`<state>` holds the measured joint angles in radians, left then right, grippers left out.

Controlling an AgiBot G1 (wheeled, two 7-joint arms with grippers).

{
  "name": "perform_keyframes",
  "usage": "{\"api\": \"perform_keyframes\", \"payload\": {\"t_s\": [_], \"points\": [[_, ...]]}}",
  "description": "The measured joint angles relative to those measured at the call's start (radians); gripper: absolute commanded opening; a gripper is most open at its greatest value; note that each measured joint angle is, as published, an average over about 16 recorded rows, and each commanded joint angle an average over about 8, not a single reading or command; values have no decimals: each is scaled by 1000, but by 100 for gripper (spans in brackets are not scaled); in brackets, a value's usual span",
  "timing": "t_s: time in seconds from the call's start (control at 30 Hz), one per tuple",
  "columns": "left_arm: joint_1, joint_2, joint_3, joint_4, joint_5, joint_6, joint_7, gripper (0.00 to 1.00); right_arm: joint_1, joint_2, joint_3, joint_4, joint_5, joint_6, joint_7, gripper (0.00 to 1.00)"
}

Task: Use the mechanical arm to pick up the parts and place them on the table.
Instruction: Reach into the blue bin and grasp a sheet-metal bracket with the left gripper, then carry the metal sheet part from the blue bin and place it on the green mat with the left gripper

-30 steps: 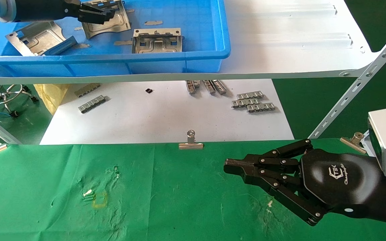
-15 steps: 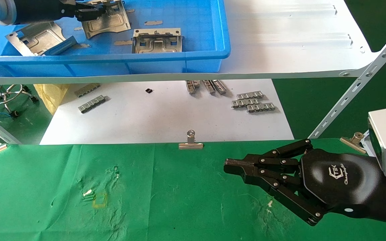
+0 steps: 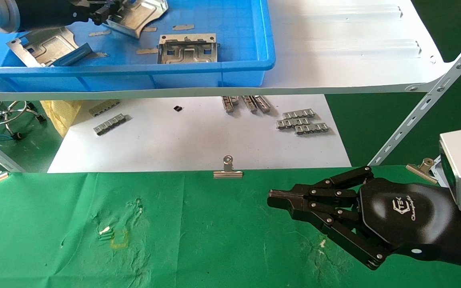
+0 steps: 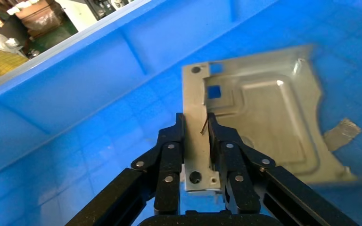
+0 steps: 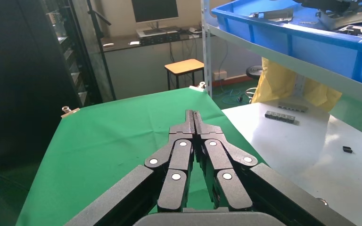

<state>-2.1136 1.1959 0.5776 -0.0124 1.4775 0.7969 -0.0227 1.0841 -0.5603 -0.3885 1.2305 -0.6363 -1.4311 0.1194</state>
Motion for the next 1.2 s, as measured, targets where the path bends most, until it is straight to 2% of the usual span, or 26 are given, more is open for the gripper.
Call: {"api": "perform_keyframes", "payload": {"t_s": [0.1,0.13,0.17,0.43,0.8,1.0,1.2], "points": [[-4,-10,-9,-7,-13,27,9,0,0,0,0,0,0,0,0,88],[-5,-14,-12,-9,-17,39,13,0,0,0,0,0,0,0,0,97],[-7,-19,-16,-12,-23,53,18,0,0,0,0,0,0,0,0,100],[-21,-71,-48,-44,-74,242,74,0,0,0,0,0,0,0,0,100],[-2,-193,-88,-114,-160,656,214,0,0,0,0,0,0,0,0,100],[87,-287,-80,-259,-264,788,298,0,0,0,0,0,0,0,0,100],[248,-419,-22,-501,-429,812,373,0,0,0,0,0,0,0,0,100]]}}
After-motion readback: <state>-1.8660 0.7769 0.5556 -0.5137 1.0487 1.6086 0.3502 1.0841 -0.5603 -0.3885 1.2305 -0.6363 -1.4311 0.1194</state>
